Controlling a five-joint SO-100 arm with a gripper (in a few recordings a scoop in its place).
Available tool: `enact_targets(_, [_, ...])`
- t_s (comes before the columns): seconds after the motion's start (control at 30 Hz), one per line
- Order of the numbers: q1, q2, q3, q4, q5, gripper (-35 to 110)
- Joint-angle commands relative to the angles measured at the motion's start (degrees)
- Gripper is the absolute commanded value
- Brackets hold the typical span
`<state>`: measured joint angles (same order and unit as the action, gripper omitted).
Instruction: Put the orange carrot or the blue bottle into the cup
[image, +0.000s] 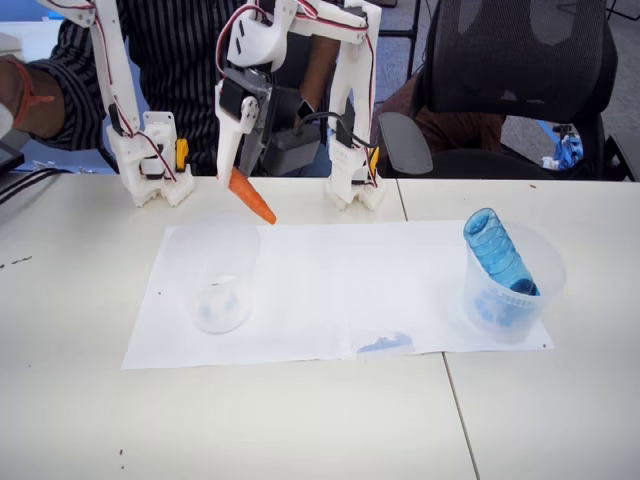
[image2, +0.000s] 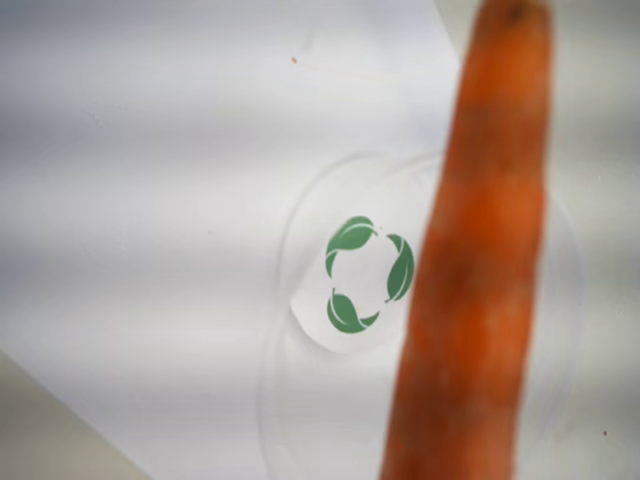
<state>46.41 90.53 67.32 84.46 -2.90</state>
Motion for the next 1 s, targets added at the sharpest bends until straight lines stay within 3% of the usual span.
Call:
enact_targets(0.0, [3.1,-1.5,-11.2,1.9,-0.6,8])
enact_targets(0.53, [4.3,-14.5,-30.3,10.0,-0.6,8])
enact_targets(0.97, [3.9,-18.8,-34.1,10.5,-0.6,8])
